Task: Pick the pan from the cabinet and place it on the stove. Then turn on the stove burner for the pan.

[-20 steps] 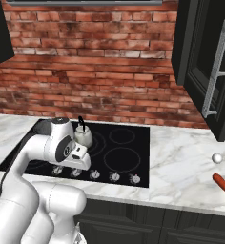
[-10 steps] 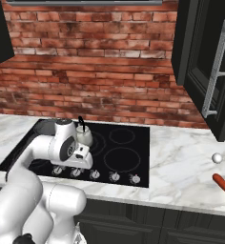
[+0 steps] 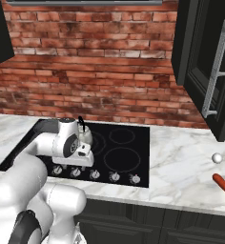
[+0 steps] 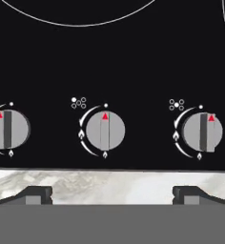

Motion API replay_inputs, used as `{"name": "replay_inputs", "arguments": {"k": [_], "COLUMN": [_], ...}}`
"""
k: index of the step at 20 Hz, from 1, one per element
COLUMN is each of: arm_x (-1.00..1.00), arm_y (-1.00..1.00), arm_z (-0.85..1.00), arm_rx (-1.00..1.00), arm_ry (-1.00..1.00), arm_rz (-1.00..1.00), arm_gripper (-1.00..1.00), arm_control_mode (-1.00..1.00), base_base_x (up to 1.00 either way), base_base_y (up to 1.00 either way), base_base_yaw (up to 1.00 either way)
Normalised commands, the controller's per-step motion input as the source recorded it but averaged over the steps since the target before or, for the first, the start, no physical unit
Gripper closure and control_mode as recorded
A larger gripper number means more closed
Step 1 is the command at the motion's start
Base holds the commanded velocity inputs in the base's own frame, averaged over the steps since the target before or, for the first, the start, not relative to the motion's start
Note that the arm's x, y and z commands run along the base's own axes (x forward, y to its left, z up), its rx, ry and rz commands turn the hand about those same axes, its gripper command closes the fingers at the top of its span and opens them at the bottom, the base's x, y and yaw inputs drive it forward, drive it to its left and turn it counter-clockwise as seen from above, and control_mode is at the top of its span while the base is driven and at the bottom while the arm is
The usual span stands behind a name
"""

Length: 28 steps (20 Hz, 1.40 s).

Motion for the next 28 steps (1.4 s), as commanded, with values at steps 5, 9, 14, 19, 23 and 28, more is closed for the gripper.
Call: {"name": "replay_inputs", "arguments": {"k": [5,9,14,19,23,28], "arm_x": [0.05,0.1,0.17,0.11,0.01,0.0], "arm_y": [0.09,0.07,0.0,0.0,0.0,0.0], "arm_z": [-0.14,-0.14,-0.18,-0.17,-0.13,-0.09], "arm_rx": [0.0,0.0,0.0,0.0,0.0,0.0], "arm_ry": [0.04,0.04,0.01,0.0,0.0,0.0], "arm_rz": [0.01,0.0,0.0,0.0,0.0,0.0], "arm_gripper": [-1.0,-1.0,-1.0,-1.0,-1.0,-1.0], "arm_control_mode": [-1.0,-1.0,-1.0,-1.0,-1.0,-1.0], "base_base_x": [0.0,0.0,0.0,0.0,0.0,0.0], "base_base_y": [0.0,0.0,0.0,0.0,0.0,0.0], "base_base_yaw": [0.0,0.0,0.0,0.0,0.0,0.0]}}
